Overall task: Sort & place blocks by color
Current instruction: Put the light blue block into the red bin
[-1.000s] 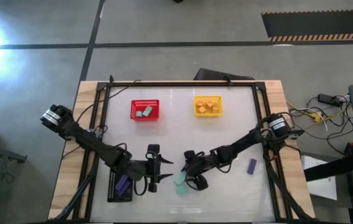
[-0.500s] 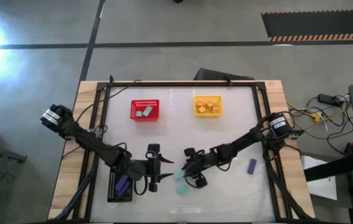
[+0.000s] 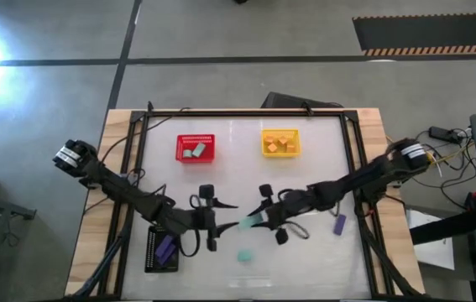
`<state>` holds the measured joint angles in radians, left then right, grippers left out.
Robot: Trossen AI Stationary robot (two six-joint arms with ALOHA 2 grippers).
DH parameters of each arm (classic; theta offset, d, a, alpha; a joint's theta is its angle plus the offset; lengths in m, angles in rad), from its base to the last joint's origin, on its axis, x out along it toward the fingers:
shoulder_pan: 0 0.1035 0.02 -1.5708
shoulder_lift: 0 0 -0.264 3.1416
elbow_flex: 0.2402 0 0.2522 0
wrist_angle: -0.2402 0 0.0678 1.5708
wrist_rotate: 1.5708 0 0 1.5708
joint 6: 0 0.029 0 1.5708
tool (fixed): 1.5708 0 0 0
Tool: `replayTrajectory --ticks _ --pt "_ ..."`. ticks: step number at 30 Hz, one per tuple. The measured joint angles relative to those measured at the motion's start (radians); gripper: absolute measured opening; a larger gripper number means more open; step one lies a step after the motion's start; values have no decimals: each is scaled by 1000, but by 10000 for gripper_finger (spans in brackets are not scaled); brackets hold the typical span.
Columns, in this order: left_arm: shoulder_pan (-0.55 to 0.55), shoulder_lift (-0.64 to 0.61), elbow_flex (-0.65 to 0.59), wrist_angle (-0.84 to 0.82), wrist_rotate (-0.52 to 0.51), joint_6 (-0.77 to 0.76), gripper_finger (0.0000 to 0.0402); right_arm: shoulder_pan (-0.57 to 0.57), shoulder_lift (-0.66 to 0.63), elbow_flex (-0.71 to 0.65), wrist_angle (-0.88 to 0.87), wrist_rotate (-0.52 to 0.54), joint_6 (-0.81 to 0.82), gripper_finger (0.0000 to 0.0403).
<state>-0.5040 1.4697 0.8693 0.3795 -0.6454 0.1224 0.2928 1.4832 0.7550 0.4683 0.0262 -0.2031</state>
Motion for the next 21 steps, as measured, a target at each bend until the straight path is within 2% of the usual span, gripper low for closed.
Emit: replayTrajectory --ticks 5,10,14,17,21 --pt "21 0 -11 134 -2 141 194 1 -95 -81 159 -50 -34 119" --pt "38 -1 -12 167 -3 168 193 1 -152 -139 365 -169 -47 119" --pt "40 6 -12 225 11 142 193 1 -136 -146 578 -94 -51 119" --pt "40 43 -12 336 42 146 193 0 -101 -147 660 -51 -101 119" --pt "40 102 -12 461 60 146 193 -9 -60 -134 729 -52 -123 119"
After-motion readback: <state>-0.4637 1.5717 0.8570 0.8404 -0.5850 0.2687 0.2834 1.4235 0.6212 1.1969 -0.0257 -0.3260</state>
